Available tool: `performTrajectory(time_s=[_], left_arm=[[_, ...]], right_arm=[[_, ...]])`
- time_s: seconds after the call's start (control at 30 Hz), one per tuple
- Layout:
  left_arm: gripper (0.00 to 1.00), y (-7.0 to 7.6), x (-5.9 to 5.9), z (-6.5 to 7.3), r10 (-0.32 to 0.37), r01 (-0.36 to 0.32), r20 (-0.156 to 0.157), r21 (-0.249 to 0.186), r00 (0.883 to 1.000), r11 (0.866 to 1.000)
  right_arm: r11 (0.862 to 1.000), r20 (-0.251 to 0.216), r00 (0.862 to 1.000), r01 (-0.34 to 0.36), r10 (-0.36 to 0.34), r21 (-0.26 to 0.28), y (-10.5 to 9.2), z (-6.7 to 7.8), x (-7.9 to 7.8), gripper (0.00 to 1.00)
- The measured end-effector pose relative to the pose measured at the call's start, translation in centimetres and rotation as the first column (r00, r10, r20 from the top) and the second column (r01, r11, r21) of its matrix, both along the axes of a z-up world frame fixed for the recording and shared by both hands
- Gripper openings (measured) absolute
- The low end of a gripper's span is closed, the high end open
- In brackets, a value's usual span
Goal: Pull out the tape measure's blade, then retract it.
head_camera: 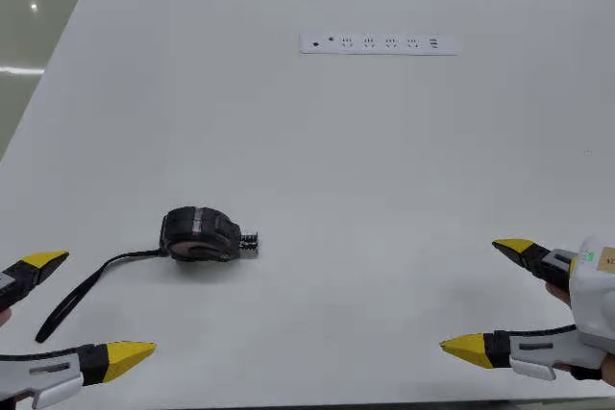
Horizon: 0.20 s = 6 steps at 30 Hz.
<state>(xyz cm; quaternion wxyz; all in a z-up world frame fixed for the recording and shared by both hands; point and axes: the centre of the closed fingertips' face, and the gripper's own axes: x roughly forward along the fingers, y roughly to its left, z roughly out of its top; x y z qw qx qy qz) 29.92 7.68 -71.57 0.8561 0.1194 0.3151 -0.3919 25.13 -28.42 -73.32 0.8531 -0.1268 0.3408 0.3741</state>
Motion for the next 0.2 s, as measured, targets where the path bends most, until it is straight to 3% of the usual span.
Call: performTrajectory(time_s=[0.2], left_arm=[[0.90,-0.21,-0.17,0.04,-0.012,0.012,0.003,0.001,1.000,1.000]], right_arm=[[1.000,0.001,1.000,0.002,-0.002,0.001,-0.01,0.04,-0.05,0.88]])
